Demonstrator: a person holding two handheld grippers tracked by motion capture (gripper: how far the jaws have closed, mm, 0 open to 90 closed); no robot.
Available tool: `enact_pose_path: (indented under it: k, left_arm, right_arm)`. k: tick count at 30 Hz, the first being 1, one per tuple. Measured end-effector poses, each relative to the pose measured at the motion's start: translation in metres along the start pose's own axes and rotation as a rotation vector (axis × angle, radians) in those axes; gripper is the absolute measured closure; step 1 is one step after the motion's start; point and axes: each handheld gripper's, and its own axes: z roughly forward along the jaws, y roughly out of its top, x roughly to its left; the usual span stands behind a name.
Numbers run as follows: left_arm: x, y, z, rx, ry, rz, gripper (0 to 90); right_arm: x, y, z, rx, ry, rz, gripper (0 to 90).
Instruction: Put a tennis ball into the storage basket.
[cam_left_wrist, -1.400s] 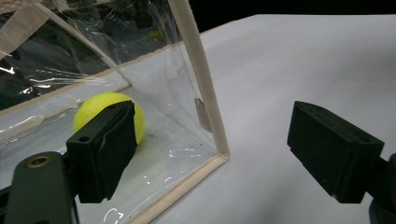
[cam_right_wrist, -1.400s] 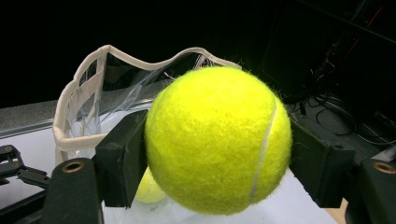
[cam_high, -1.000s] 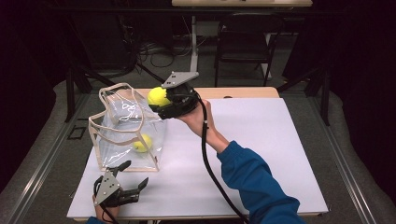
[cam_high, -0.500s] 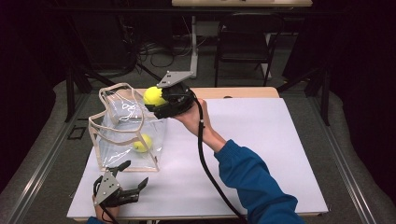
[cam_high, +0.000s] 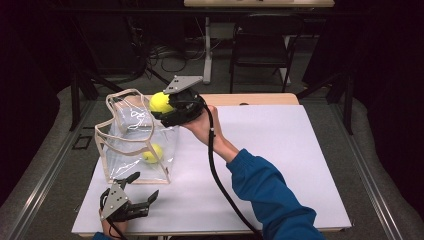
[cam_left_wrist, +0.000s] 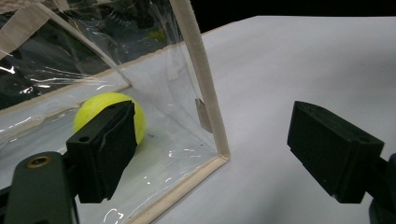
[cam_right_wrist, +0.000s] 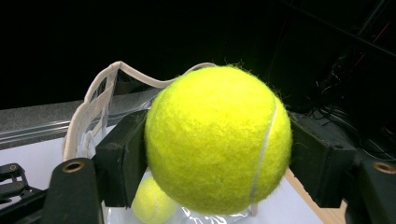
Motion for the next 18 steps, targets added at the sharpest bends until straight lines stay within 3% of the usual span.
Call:
enact_pose_path:
  k: [18]
  left_arm:
    - [-0.0001, 0.0001, -0.0002, -0.001, -0.001, 0.0, 15.8]
  right_arm:
    - [0.007, 0.0053, 0.0094, -0.012, 0.008, -0.017, 26.2]
